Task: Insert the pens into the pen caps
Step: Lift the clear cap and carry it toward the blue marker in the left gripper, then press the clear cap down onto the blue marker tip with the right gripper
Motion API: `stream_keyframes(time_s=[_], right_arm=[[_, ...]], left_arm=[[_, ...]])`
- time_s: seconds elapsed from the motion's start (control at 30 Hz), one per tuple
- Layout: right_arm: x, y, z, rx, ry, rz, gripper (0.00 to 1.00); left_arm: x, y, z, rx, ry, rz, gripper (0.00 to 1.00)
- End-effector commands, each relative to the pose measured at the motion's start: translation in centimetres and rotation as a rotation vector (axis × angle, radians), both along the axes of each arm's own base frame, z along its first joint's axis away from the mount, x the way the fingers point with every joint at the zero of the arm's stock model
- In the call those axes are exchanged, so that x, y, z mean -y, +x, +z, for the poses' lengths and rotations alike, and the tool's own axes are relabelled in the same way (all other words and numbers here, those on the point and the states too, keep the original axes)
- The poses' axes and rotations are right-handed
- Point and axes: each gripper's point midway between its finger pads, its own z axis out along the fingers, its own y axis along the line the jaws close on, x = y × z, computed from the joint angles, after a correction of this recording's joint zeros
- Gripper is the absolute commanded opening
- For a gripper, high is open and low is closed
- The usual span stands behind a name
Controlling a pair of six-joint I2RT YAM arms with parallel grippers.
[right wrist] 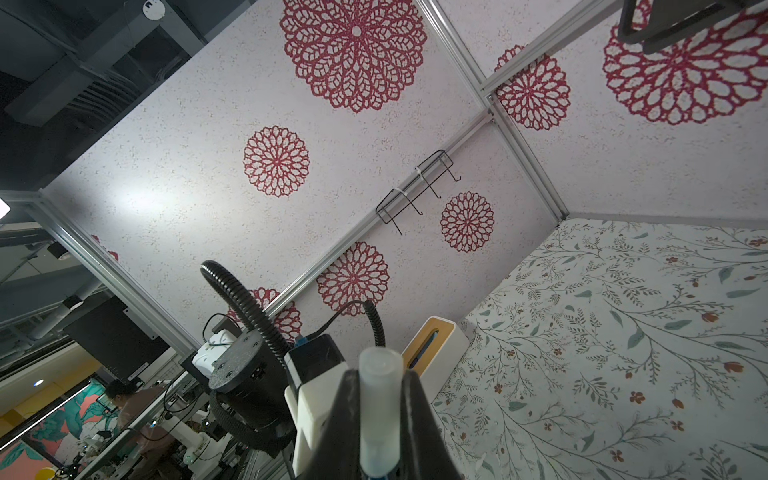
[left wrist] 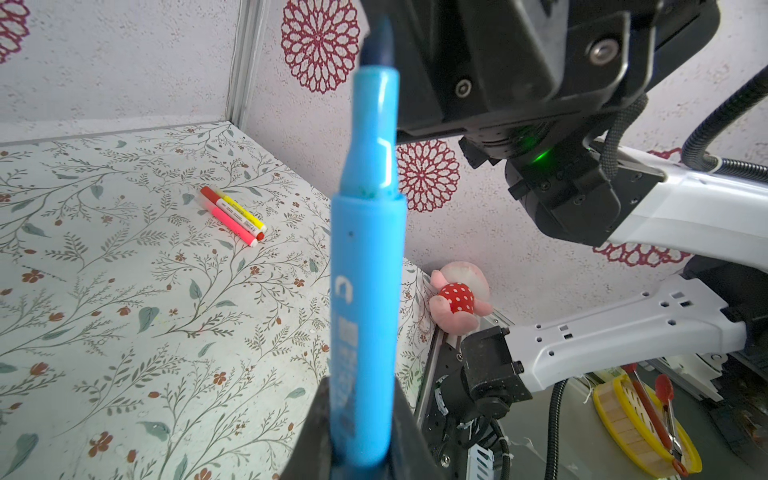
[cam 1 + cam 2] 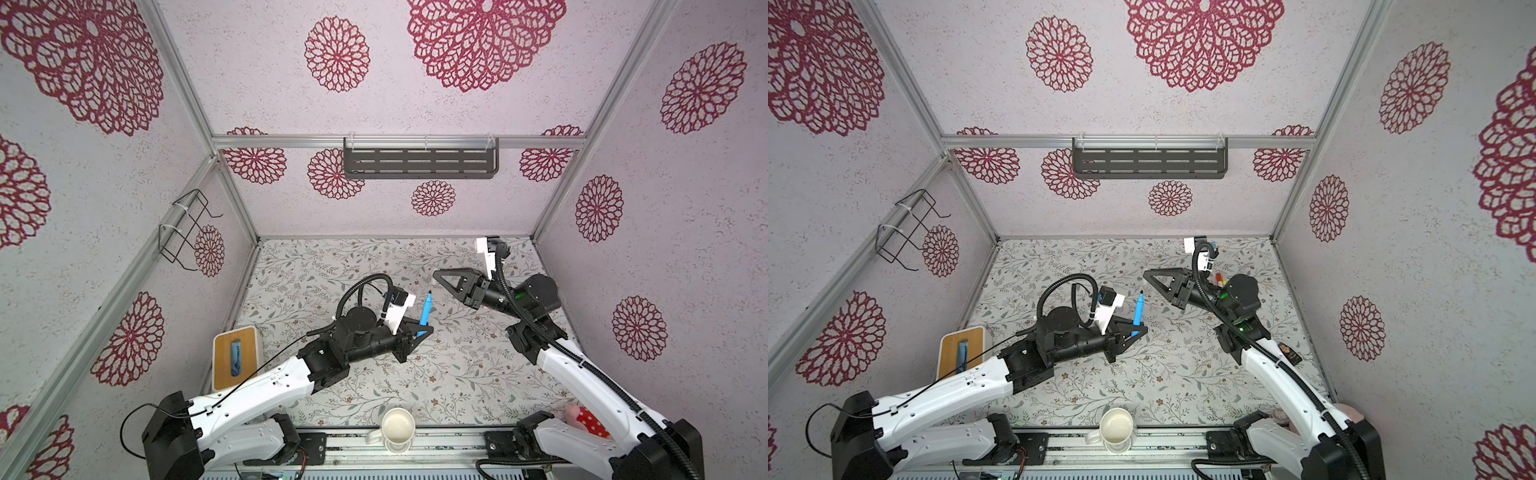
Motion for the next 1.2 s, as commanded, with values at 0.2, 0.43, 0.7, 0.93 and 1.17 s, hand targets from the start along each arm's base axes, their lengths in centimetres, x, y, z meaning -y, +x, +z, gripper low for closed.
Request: stream_keyframes(time_s=[0.2,0.43,0.7,0.93,1.17], right_arm=[[0.0,-1.5,1.7,0.113,0.03,0.002,0.0],[-0.2,-1.5,1.2,0.107,0.026,0.006,0.0],[-0.2,-1.9,1.0,0.11,0.027,0.013,0.0],[-0.8,-2.6,0.5,0.112,0.029,0.039,0.0],[-1.4,-3.1,0.4,0.117,0.026,0.052,0.0]], left_arm=[[0.0,-0.4,2.1,0.05,-0.029,-0.007,0.0],[-0.1,-0.4,2.3,0.05,-0.032,-0.004,0.0],[-0.2,-0.5,2.5,0.057,-0.037,-0.002,0.0],[-0.3,-0.5,2.9,0.065,-0.045,-0.002,0.0],[-0.3,-0.3,3.1,0.072,-0.046,0.009,0.0]])
